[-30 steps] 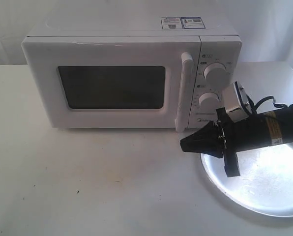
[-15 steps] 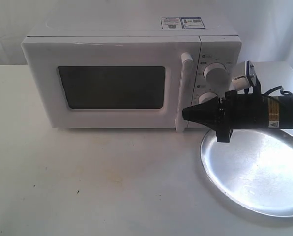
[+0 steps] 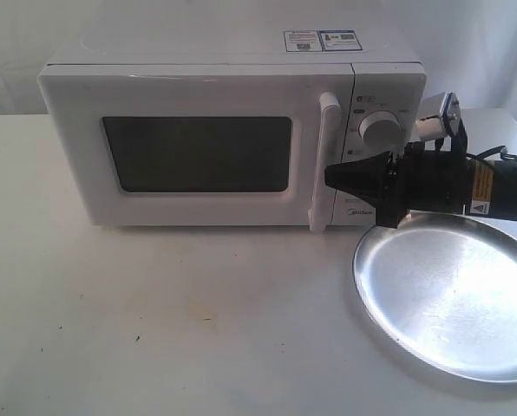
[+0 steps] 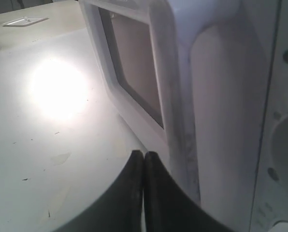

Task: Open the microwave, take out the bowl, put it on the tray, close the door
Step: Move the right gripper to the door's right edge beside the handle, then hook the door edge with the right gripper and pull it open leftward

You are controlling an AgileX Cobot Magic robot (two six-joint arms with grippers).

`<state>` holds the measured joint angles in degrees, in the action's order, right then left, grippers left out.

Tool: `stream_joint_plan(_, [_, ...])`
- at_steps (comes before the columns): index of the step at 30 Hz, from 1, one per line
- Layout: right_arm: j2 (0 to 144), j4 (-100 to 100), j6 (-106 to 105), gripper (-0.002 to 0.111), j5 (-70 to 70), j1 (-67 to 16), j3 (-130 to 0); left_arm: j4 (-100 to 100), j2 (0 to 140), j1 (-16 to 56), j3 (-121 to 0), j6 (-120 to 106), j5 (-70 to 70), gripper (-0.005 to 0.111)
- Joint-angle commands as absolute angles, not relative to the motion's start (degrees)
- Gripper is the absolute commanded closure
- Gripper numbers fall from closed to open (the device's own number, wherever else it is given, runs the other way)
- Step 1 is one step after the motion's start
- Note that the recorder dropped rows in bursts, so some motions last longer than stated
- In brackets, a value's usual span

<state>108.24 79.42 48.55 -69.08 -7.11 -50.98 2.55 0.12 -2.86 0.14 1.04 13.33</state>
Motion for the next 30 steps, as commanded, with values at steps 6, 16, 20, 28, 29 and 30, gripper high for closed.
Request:
stream_joint_plan(6, [107.8, 79.8, 42.3, 0.108, -66.6, -6.8, -51.3, 2.2, 0.0, -2.6, 0.0, 1.2, 13.3, 0.107])
stream_joint_plan(16, [107.8, 82.2, 41.5, 0.101, -64.3, -6.8, -51.3, 2.2, 0.0, -2.6, 0.0, 1.2, 13.3, 0.107])
stream_joint_plan(20, [107.8, 81.2, 41.1, 0.076, -64.3, -6.8, -51.3, 2.2, 0.0, -2.6, 0.0, 1.2, 13.3, 0.107])
stream_joint_plan(28, [109.1, 71.8, 41.1, 0.041, -64.2, -8.4, -51.3, 2.2, 0.0, -2.6, 0.0, 1.2, 13.3, 0.107])
stream_joint_plan(29, [110.4, 70.0, 39.0, 0.042, -64.1, -10.2, -51.3, 2.2, 0.0, -2.6, 0.0, 1.2, 13.3, 0.107])
stream_joint_plan(30, [111.0, 69.2, 36.9, 0.043, -64.1, -11.3, -51.3, 2.2, 0.0, -2.6, 0.0, 1.2, 13.3, 0.107])
